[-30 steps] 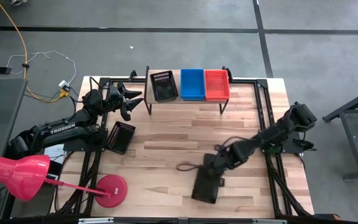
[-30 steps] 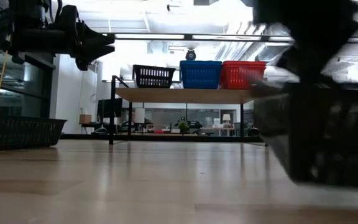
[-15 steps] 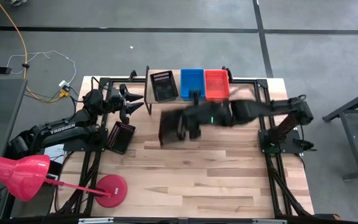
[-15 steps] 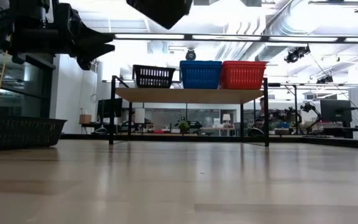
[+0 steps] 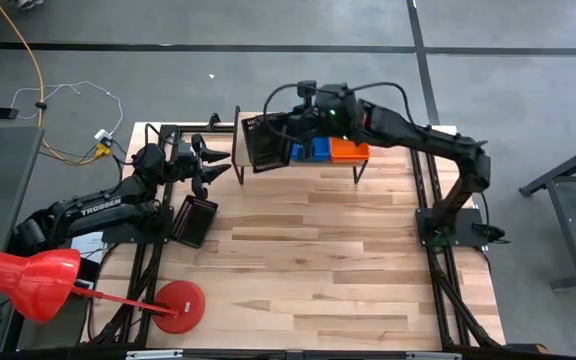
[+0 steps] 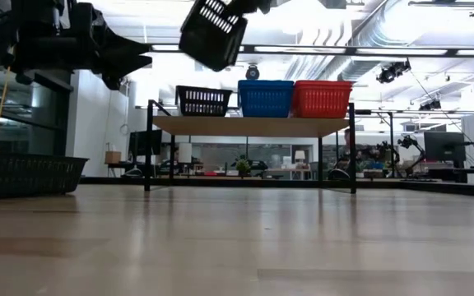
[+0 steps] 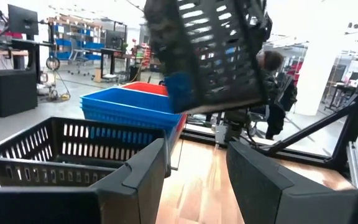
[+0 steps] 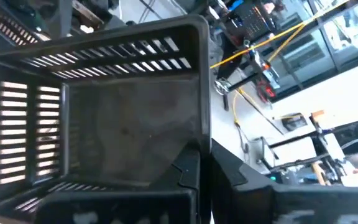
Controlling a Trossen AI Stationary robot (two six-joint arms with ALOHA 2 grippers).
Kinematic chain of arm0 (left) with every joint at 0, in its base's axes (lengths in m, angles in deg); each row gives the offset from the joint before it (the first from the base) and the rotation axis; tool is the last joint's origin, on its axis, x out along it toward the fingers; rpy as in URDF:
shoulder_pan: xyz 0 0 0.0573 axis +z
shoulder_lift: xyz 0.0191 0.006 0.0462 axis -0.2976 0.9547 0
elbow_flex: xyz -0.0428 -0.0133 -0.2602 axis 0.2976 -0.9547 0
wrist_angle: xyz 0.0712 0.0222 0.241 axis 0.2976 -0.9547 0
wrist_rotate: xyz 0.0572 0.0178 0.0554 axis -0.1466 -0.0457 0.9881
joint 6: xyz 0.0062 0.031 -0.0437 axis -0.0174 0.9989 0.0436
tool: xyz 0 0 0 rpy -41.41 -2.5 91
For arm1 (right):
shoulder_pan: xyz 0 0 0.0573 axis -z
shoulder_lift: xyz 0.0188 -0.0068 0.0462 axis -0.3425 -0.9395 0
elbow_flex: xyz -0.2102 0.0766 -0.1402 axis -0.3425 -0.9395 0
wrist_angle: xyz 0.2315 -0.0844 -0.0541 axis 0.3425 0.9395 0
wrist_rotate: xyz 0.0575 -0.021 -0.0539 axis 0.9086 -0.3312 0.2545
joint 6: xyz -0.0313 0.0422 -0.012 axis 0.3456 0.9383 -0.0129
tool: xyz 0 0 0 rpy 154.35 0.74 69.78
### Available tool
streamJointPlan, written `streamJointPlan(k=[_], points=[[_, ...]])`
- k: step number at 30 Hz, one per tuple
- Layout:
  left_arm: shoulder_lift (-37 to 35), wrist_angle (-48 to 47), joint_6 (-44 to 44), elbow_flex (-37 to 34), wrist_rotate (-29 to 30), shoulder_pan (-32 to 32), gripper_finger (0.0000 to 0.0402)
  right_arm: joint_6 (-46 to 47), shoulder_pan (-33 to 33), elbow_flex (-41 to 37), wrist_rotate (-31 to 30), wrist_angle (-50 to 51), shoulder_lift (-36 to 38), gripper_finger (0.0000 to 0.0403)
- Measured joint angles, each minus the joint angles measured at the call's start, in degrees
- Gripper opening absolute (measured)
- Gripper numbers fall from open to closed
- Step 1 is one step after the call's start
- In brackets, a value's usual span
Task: Stack baskets on shelf by color
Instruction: Stack the right black basket on the other black basket on the shelf
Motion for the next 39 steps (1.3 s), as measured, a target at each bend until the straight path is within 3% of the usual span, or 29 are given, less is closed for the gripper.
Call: streamJointPlan(k=[10, 19, 35, 39], points=[[0.0, -1.55, -1.32, 0.0, 0.14, -0.09, 0.0156, -7.26, 5.18, -0.04, 5.38, -6.02, -5.87, 0.0], [0.0, -4.29, -1.31, 0.0, 0.58, -2.9, 0.0156, -5.53, 6.37, -0.04, 8.91, -4.15, -5.9, 0.0], [0.0, -3.94, 0.68, -0.02, 4.22, -4.9, 0.0156, -2.33, 6.22, -0.04, 8.92, -0.7, -6.29, 0.0], [0.0, -3.9, 0.68, -0.02, 4.21, -4.9, 0.0156, -1.0, 6.24, -0.04, 8.92, -0.83, -6.29, 0.0017]])
